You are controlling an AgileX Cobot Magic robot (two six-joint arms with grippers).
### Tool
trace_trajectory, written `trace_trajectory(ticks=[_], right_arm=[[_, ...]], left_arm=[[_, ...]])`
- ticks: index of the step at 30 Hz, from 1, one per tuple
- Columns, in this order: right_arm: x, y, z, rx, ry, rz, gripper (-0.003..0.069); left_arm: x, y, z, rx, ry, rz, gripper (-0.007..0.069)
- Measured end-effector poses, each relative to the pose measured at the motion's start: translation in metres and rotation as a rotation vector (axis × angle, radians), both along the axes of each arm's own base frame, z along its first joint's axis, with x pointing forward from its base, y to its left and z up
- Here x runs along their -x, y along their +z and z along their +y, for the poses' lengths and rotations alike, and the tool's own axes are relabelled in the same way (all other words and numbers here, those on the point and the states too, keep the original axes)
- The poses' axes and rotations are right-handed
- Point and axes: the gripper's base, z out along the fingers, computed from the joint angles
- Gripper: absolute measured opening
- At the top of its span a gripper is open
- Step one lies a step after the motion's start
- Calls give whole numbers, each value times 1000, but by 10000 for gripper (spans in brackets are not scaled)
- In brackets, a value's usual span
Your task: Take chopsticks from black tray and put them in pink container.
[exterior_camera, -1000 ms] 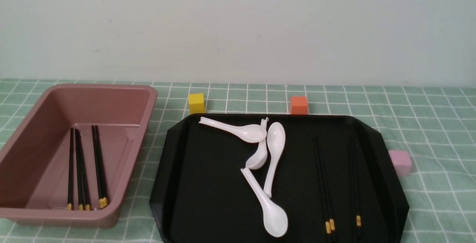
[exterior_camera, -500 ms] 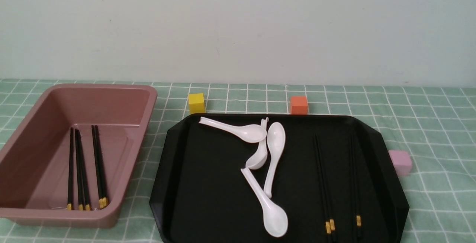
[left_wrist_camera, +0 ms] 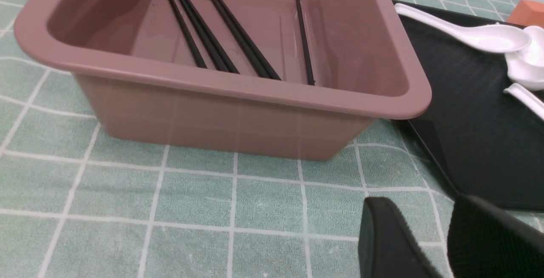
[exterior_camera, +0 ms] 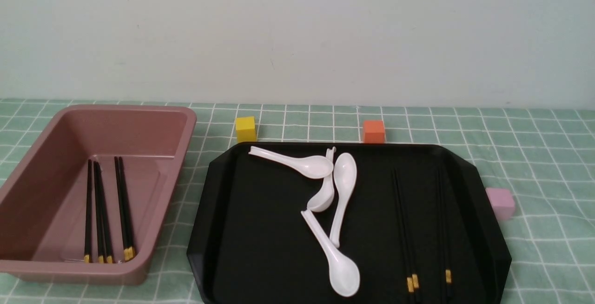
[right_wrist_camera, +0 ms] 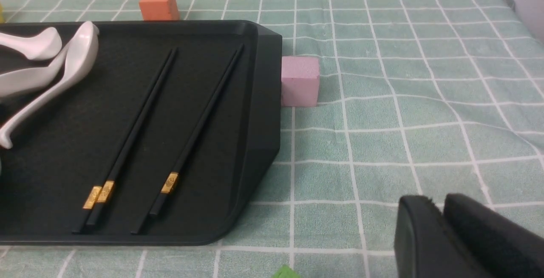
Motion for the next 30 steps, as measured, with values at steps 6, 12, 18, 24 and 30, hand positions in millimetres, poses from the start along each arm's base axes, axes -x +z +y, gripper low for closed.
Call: trace_trajectory(ticks=[6, 12, 18, 24, 30], right_arm=[[0, 0, 0, 0, 0, 0, 113], [0, 0, 0, 0, 0, 0, 118], [0, 0, 0, -1, 0, 0, 125], [0, 0, 0, -1, 0, 0, 130], [0, 0, 0, -1, 0, 0, 132]], left_arm=[[0, 0, 0, 0, 0, 0, 238], [0, 0, 0, 0, 0, 0, 238], [0, 0, 0, 0, 0, 0, 238], [0, 0, 0, 0, 0, 0, 238], [0, 0, 0, 0, 0, 0, 238]])
